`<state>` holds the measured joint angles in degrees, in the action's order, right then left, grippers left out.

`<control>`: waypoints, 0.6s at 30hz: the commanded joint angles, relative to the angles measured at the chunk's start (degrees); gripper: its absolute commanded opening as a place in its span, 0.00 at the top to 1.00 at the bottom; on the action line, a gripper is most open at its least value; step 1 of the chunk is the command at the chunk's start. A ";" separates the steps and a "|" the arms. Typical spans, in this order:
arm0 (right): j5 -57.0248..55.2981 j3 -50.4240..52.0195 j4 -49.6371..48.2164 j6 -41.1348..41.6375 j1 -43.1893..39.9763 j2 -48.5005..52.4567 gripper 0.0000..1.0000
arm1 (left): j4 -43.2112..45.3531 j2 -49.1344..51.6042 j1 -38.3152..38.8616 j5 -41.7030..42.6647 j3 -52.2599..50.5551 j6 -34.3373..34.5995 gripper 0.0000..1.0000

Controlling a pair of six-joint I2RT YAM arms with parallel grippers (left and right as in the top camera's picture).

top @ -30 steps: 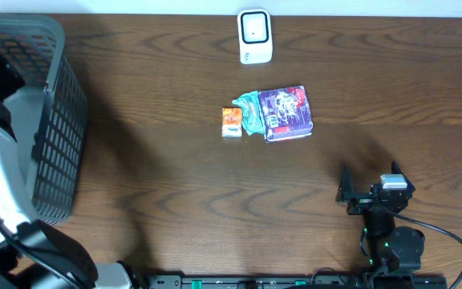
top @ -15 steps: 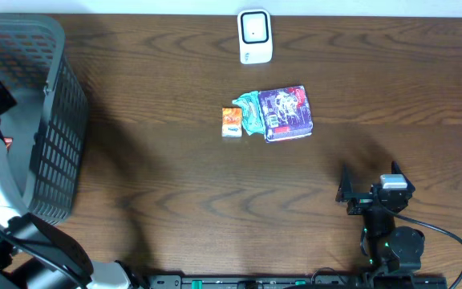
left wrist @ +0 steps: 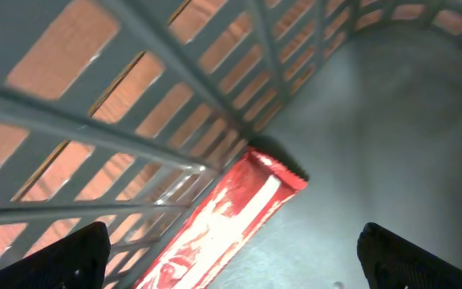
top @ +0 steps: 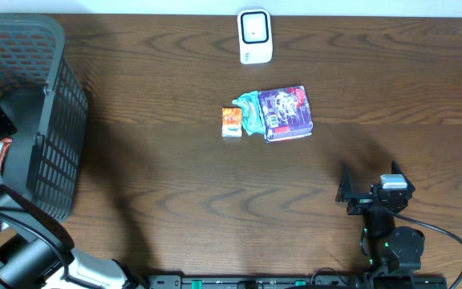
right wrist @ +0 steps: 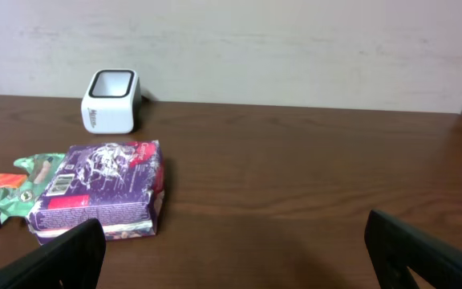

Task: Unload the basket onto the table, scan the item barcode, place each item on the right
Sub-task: 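Grasp the red snack bar in the basket with the left gripper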

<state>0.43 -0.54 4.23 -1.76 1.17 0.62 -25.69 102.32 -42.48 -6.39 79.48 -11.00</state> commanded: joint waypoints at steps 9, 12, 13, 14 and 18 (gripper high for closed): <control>0.11 0.24 0.04 -0.46 -0.48 -0.31 0.01 | -1.22 1.53 -1.60 1.42 -2.51 -2.97 0.02; 0.11 0.24 0.04 -0.46 -0.48 -0.31 0.01 | -0.92 2.12 -1.60 1.44 -3.02 -3.80 0.02; 0.11 0.24 0.04 -0.46 -0.48 -0.31 0.01 | -0.83 2.34 -1.60 1.44 -3.04 -3.80 0.02; 0.11 0.24 0.04 -0.46 -0.48 -0.31 0.01 | -0.81 2.56 -1.60 1.44 -3.06 -3.82 0.02; 0.11 0.24 0.04 -0.46 -0.48 -0.31 0.01 | -0.83 4.22 -1.60 1.44 -3.06 -6.23 0.02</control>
<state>0.43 -0.54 4.23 -1.76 1.17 0.62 -26.57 104.62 -43.86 -5.28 77.14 -14.31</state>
